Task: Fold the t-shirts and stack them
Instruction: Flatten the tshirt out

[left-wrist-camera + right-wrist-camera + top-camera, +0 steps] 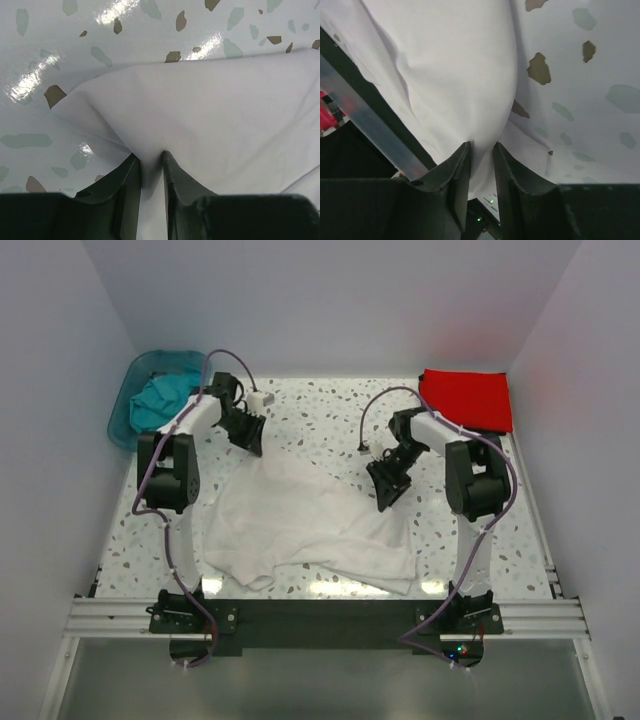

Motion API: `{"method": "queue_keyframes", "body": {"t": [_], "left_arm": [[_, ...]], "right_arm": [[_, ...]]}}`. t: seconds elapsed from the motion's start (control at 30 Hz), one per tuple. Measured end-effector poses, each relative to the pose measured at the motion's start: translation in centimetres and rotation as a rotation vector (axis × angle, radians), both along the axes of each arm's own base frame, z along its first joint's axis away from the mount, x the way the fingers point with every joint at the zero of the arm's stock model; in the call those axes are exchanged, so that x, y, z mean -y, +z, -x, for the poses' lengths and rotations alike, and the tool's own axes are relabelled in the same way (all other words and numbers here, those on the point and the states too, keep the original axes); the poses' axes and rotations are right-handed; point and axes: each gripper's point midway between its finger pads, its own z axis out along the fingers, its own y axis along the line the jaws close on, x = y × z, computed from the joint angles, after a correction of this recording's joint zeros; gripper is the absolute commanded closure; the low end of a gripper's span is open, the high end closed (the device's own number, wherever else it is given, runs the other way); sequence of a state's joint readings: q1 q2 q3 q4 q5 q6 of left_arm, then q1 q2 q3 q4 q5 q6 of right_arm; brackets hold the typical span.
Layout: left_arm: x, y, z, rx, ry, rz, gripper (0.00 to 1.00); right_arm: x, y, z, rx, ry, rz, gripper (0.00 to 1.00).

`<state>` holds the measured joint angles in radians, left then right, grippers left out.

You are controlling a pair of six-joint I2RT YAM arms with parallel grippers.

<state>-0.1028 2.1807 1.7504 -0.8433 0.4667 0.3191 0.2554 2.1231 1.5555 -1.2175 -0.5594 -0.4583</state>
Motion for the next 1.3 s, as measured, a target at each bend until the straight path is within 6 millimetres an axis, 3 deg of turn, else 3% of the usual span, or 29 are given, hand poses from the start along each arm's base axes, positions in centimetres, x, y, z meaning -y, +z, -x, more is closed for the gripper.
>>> {"method": "queue_keyframes", "body": {"t": [0.07,0.13,0.23,0.3,0.47,0.53,0.57,0.63,0.73,0.77,0.8,0.83,0.9,0.93,1.03,1.1,1.17,1.2,1.3], "left_arm": [[0.1,0.0,0.1,-0.008,0.006,0.008,0.85],[0.4,0.2,0.2,-0.013,0.01,0.024,0.99],[0.8,0.8,-0.2,-0.009,0.006,0.052,1.0],[1.1,2.0,-0.9,0.015,-0.001,0.082,1.0],[1.2,6.2,-1.7,0.1,-0.05,0.171,1.0],[0.5,8.3,-0.5,0.138,-0.099,0.184,1.0],[0.2,9.1,0.5,0.154,-0.124,0.184,1.0],[-0.5,10.5,3.9,0.18,-0.202,0.172,1.0],[-1.5,9.5,12.1,0.133,-0.347,0.131,0.97],[-2.0,8.2,15.0,0.093,-0.391,0.115,0.83],[-2.4,7.0,17.2,0.058,-0.424,0.105,0.56],[-3.1,5.3,20.1,-0.007,-0.462,0.082,0.49],[-4.7,2.8,24.3,-0.13,-0.491,0.051,0.39],[-5.5,2.3,25.1,-0.157,-0.493,0.04,0.39],[-6.7,2.8,24.1,-0.125,-0.46,0.031,0.4],[-6.8,4.0,21.7,-0.061,-0.438,0.029,0.41],[-6.3,5.9,17.5,0.047,-0.402,0.035,0.44],[-6.2,6.2,16.9,0.064,-0.401,0.036,0.46],[-5.3,6.9,12.9,0.132,-0.353,0.029,0.5]], "right_arm": [[0.0,0.2,0.4,-0.012,0.015,-0.014,1.0],[0.1,0.4,0.8,-0.031,0.024,-0.016,1.0],[0.4,0.5,0.7,-0.041,0.023,-0.007,1.0],[1.0,1.3,-0.9,-0.001,0.005,-0.008,1.0],[3.8,6.4,-7.3,0.272,-0.047,-0.032,1.0],[5.4,9.1,-7.2,0.394,-0.033,-0.022,1.0],[5.8,9.9,-6.2,0.423,-0.014,-0.013,1.0],[5.7,10.9,-2.3,0.462,0.061,-0.006,1.0],[4.9,9.1,5.5,0.454,0.268,0.018,0.97],[5.0,7.7,8.4,0.408,0.338,0.025,0.66],[5.6,6.2,10.8,0.35,0.384,0.041,0.53],[6.7,4.9,12.4,0.293,0.421,0.073,0.31],[8.3,3.6,13.9,0.212,0.444,0.125,0.21],[8.9,3.4,14.0,0.194,0.448,0.144,0.2],[8.9,4.5,12.2,0.237,0.414,0.149,0.23],[8.4,6.2,9.4,0.31,0.362,0.136,0.27],[8.4,7.6,6.6,0.362,0.289,0.123,0.36],[8.7,7.9,5.5,0.373,0.251,0.122,0.36],[10.0,7.3,4.2,0.332,0.158,0.129,0.4]]}}
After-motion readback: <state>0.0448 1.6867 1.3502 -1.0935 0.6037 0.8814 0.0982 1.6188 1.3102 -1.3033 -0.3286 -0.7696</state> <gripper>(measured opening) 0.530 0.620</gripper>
